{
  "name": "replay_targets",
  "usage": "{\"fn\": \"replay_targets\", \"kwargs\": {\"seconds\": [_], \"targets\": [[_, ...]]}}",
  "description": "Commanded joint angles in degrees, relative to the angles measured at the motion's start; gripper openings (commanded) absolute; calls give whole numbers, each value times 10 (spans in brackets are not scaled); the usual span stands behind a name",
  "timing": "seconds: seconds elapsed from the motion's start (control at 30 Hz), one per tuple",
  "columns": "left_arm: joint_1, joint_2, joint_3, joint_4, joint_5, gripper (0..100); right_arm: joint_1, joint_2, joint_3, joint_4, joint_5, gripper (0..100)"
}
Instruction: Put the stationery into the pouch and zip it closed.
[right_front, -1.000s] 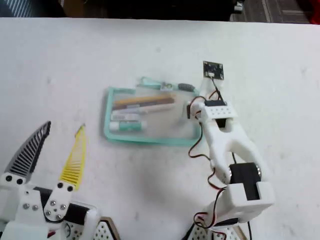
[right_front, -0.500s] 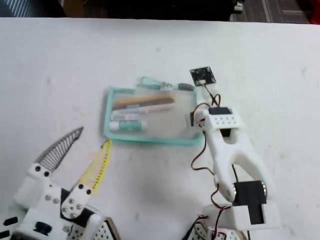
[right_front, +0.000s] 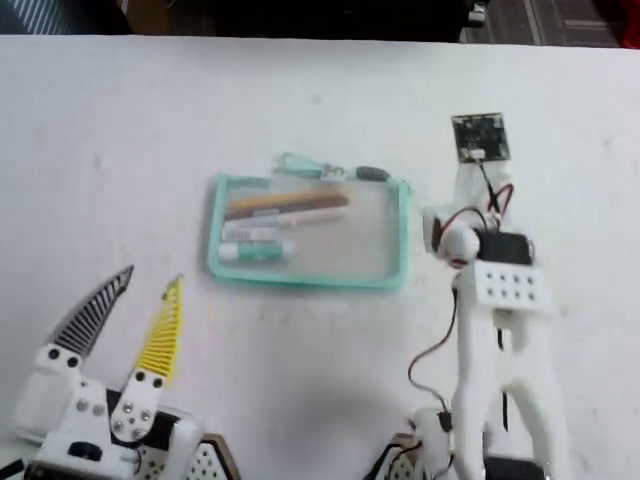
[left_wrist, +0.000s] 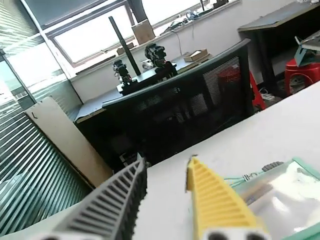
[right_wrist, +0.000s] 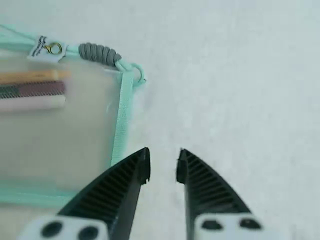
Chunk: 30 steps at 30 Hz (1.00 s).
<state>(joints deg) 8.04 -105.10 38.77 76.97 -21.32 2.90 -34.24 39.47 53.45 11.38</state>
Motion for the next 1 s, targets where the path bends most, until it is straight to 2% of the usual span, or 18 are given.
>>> {"fn": "replay_targets", "kwargs": {"seconds": [0.0,0.13,0.33,0.43,0.53,0.7,0.97], "targets": [[-17,3,-32,-7,33,17,8,-152,-6,59,7,39],[-17,3,-32,-7,53,23,4,-317,-4,136,7,16],[-17,3,-32,15,146,24,4,-592,-4,222,8,17],[-22,3,-32,24,142,24,4,-704,-7,245,9,17],[-73,3,-21,21,120,24,4,-665,-22,267,9,17],[-182,3,58,-29,111,24,3,-637,-4,260,8,17],[-198,3,197,-100,137,24,-104,-691,11,256,8,21]]}}
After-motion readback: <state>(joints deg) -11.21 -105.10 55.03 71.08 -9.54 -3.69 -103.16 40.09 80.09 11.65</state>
